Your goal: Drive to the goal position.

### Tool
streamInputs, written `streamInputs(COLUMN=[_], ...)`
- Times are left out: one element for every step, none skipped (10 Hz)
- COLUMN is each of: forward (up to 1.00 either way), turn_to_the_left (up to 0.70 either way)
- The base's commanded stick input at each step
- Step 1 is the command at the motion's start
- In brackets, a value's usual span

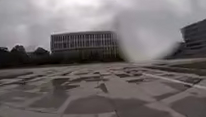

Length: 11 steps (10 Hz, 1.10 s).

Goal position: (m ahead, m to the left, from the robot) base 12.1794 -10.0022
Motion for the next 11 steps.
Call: streamInputs(forward=[0.7,0.7,0.7,0.7,0.7,0.7,0.7,0.7,0.7,0.7,0.7], turn_to_the_left=[0.0,0.0,0.0,0.0,0.0,0.0,0.0,0.0,0.0,0.0,0.0])
